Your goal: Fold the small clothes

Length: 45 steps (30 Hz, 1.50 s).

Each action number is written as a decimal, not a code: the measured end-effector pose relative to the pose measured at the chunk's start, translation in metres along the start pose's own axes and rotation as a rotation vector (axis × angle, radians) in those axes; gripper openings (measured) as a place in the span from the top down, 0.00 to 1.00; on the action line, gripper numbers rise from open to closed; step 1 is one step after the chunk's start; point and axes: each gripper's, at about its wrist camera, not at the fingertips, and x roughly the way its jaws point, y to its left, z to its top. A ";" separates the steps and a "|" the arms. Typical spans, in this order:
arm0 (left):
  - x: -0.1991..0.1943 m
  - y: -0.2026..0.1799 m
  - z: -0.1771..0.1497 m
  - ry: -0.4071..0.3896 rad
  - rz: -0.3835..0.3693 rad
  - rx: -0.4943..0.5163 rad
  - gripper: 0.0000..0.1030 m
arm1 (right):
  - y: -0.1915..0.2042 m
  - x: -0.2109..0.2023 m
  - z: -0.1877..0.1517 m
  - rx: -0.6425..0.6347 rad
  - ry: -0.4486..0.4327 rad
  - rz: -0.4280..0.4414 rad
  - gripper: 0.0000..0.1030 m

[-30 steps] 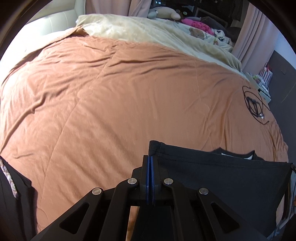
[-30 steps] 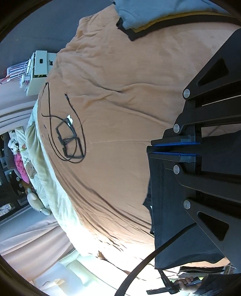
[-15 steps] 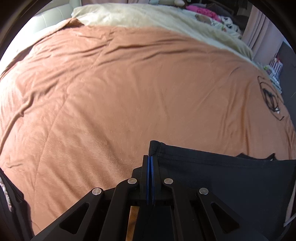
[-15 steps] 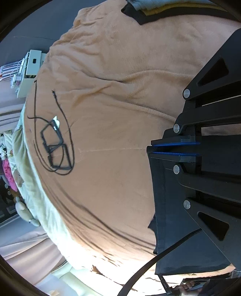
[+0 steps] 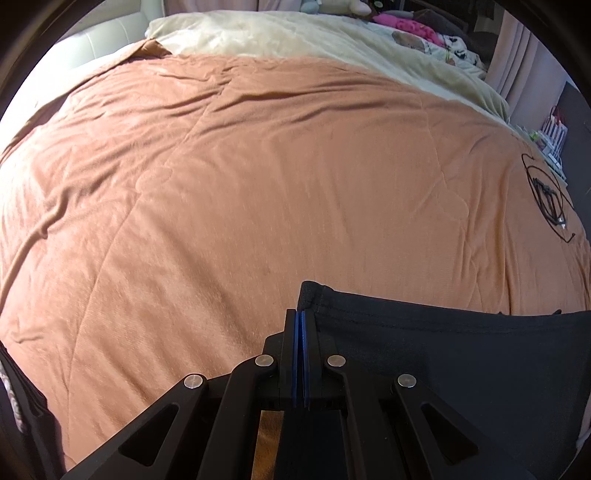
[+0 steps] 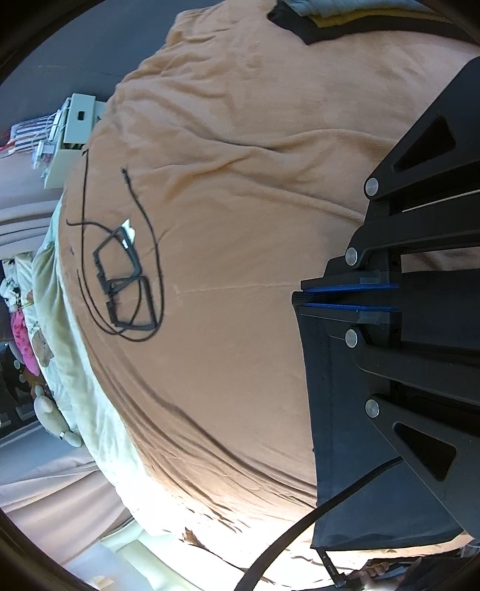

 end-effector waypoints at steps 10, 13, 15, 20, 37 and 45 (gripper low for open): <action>0.021 -0.001 0.006 0.030 0.027 -0.005 0.99 | 0.002 0.030 0.000 0.003 0.028 -0.028 0.98; 0.032 0.001 0.002 0.068 0.041 -0.023 0.98 | 0.001 0.039 0.002 0.014 0.067 -0.041 0.97; 0.031 0.003 0.000 0.074 0.041 -0.036 0.98 | 0.002 0.035 0.001 0.011 0.072 -0.042 0.95; 0.012 0.006 -0.005 0.059 0.003 -0.032 0.93 | 0.009 0.011 -0.004 -0.021 0.044 -0.044 0.65; -0.017 -0.034 -0.057 0.117 -0.096 0.070 0.67 | 0.049 -0.006 -0.056 -0.166 0.195 0.035 0.61; 0.008 -0.049 -0.069 0.162 -0.072 0.106 0.63 | 0.072 0.034 -0.056 -0.235 0.245 0.010 0.61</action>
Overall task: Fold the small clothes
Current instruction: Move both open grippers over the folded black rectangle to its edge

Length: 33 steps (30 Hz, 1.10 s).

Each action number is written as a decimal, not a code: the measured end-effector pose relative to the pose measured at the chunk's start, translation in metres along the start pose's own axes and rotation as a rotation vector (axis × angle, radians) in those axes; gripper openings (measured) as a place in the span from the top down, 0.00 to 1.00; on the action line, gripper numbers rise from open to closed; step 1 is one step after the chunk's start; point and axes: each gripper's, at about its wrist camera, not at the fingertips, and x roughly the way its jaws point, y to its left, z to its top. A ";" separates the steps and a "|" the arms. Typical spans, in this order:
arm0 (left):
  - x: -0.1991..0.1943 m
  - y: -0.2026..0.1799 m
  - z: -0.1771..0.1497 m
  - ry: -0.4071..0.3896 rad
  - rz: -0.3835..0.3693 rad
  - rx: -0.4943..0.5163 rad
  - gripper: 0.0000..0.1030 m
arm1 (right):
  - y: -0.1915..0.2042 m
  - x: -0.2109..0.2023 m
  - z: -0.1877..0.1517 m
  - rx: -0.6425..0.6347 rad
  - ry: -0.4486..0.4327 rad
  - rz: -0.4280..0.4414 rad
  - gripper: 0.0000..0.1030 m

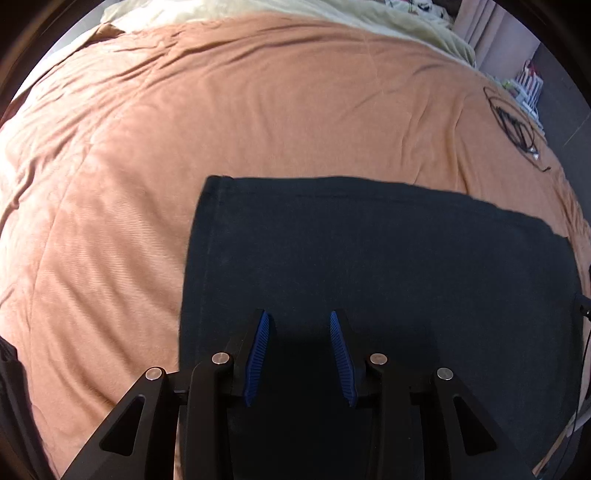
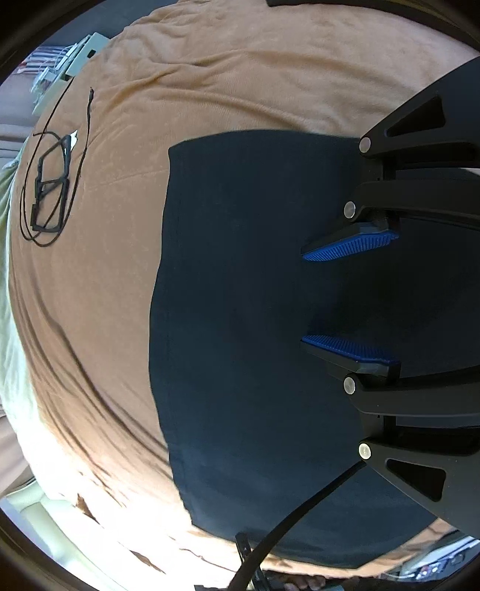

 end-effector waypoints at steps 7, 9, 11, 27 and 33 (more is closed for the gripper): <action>0.016 -0.007 0.018 -0.035 0.050 0.018 0.47 | -0.002 0.020 0.032 0.019 -0.026 -0.042 0.61; 0.022 -0.007 0.025 -0.036 0.052 0.004 0.44 | 0.001 0.026 0.039 0.016 -0.026 -0.058 0.61; 0.026 -0.006 0.032 -0.041 0.047 -0.016 0.40 | 0.004 0.032 0.043 0.020 -0.025 -0.071 0.61; 0.012 -0.013 0.052 -0.050 0.053 -0.061 0.38 | 0.010 0.032 0.061 0.077 -0.044 -0.073 0.55; -0.012 -0.015 0.029 -0.046 -0.001 -0.081 0.38 | 0.016 0.016 0.030 0.068 -0.013 -0.022 0.55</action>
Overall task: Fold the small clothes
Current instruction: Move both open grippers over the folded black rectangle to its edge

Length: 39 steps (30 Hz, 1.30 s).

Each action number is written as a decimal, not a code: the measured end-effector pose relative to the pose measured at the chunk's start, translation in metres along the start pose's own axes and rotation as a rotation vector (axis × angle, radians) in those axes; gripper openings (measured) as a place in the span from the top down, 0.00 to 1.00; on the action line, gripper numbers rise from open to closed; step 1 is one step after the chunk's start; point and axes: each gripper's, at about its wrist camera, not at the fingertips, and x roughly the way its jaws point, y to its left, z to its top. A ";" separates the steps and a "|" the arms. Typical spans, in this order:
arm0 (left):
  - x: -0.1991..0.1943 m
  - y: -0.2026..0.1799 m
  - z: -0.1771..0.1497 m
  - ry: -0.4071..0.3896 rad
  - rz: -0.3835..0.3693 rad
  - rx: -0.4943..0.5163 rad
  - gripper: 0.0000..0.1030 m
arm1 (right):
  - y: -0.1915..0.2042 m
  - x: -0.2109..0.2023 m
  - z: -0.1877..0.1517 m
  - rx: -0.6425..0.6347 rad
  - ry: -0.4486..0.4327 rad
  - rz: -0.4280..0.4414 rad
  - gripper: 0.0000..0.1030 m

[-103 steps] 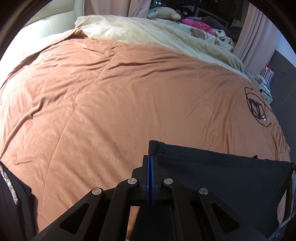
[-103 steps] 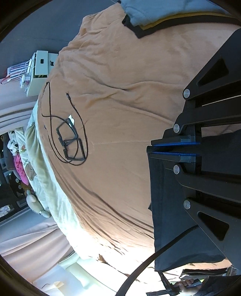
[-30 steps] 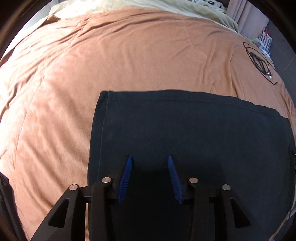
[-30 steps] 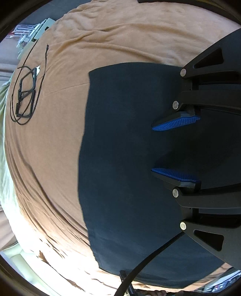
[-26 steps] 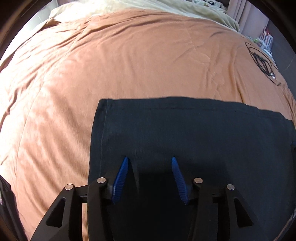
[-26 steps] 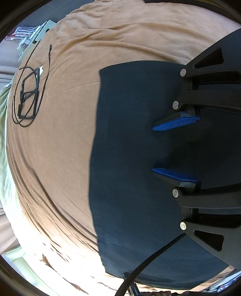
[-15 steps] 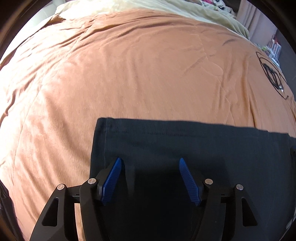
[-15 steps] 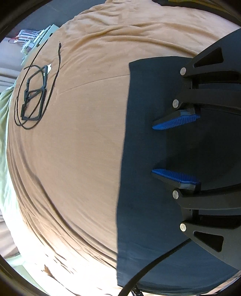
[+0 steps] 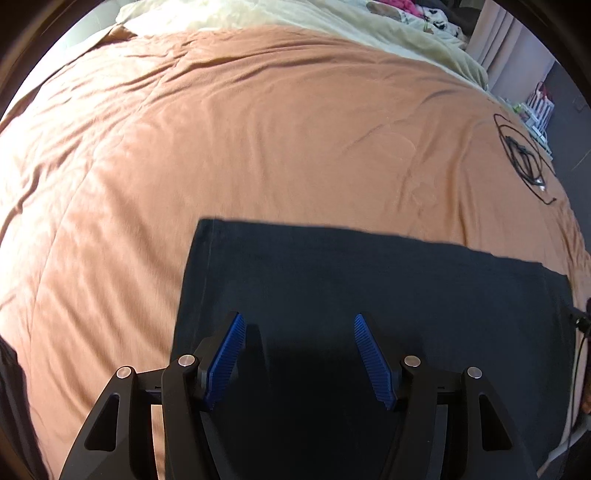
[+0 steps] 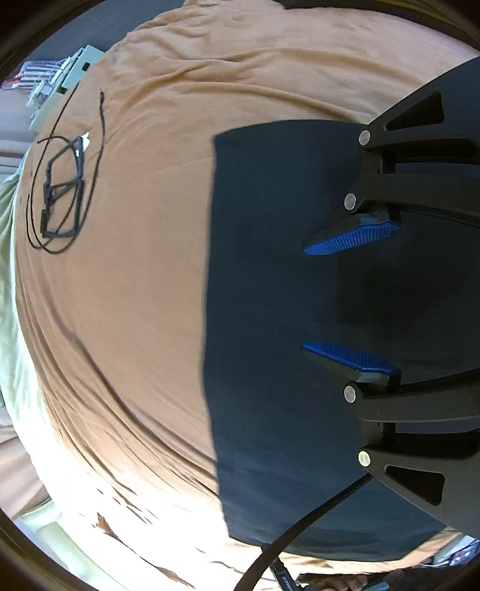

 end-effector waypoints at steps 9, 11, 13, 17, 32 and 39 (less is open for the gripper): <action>-0.022 -0.010 -0.052 0.023 -0.038 0.028 0.38 | 0.012 -0.016 -0.056 0.004 0.055 0.033 0.55; -0.023 -0.013 -0.066 0.031 -0.032 0.039 0.38 | 0.016 -0.019 -0.068 0.005 0.066 0.036 0.55; -0.026 -0.013 -0.081 0.038 -0.023 0.051 0.38 | 0.020 -0.021 -0.081 0.001 0.068 0.038 0.55; -0.030 -0.015 -0.107 0.050 -0.024 0.060 0.38 | 0.027 -0.027 -0.100 -0.010 0.065 0.036 0.55; -0.050 -0.028 -0.177 0.046 0.019 0.113 0.37 | 0.042 -0.051 -0.167 -0.038 0.083 0.000 0.55; -0.057 -0.021 -0.202 0.056 0.003 0.095 0.37 | 0.051 -0.065 -0.186 -0.081 0.109 -0.036 0.54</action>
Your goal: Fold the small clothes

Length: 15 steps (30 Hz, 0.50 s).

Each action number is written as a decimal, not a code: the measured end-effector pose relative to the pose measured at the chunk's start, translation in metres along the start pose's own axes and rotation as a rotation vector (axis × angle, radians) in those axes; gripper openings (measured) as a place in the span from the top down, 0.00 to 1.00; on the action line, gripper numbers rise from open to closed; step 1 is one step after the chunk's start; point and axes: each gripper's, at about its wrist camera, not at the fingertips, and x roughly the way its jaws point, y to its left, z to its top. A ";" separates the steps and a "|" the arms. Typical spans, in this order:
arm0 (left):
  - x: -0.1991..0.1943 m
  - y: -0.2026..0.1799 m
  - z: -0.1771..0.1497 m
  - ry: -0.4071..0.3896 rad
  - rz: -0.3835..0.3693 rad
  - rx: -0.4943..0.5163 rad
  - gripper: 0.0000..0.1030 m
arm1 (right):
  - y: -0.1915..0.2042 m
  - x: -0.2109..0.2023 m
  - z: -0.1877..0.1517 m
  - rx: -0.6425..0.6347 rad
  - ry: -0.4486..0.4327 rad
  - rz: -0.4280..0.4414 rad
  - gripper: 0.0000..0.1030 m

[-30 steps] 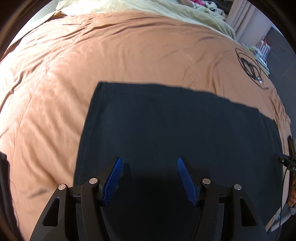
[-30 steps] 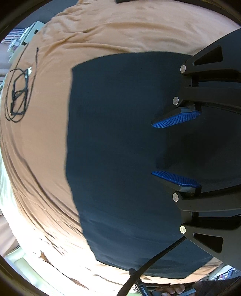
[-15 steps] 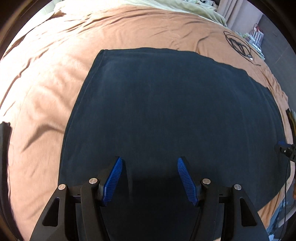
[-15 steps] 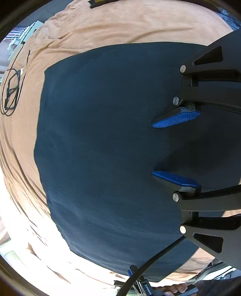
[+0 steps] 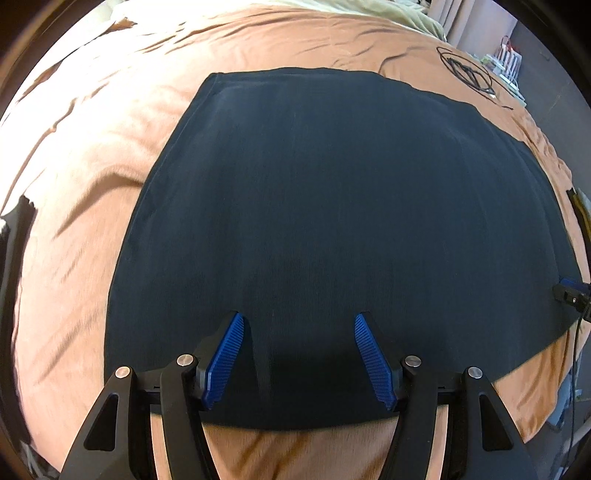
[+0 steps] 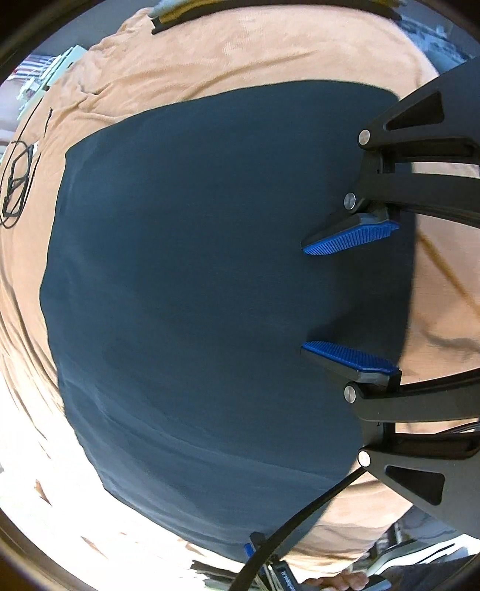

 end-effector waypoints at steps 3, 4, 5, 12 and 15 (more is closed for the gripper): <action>-0.006 0.002 -0.013 0.003 -0.018 -0.001 0.37 | 0.013 -0.005 -0.007 -0.054 0.019 0.010 0.54; -0.008 0.004 -0.018 0.003 -0.026 -0.008 0.37 | 0.017 -0.007 -0.009 -0.068 0.022 0.007 0.54; -0.010 0.006 -0.024 0.003 -0.036 -0.012 0.37 | 0.020 -0.008 -0.010 -0.076 0.023 0.008 0.54; -0.027 0.016 -0.046 -0.019 -0.082 -0.056 0.37 | 0.044 -0.029 0.003 -0.090 -0.030 0.081 0.55; -0.037 0.031 -0.050 -0.044 -0.110 -0.116 0.37 | 0.053 -0.031 0.008 -0.092 -0.056 0.123 0.55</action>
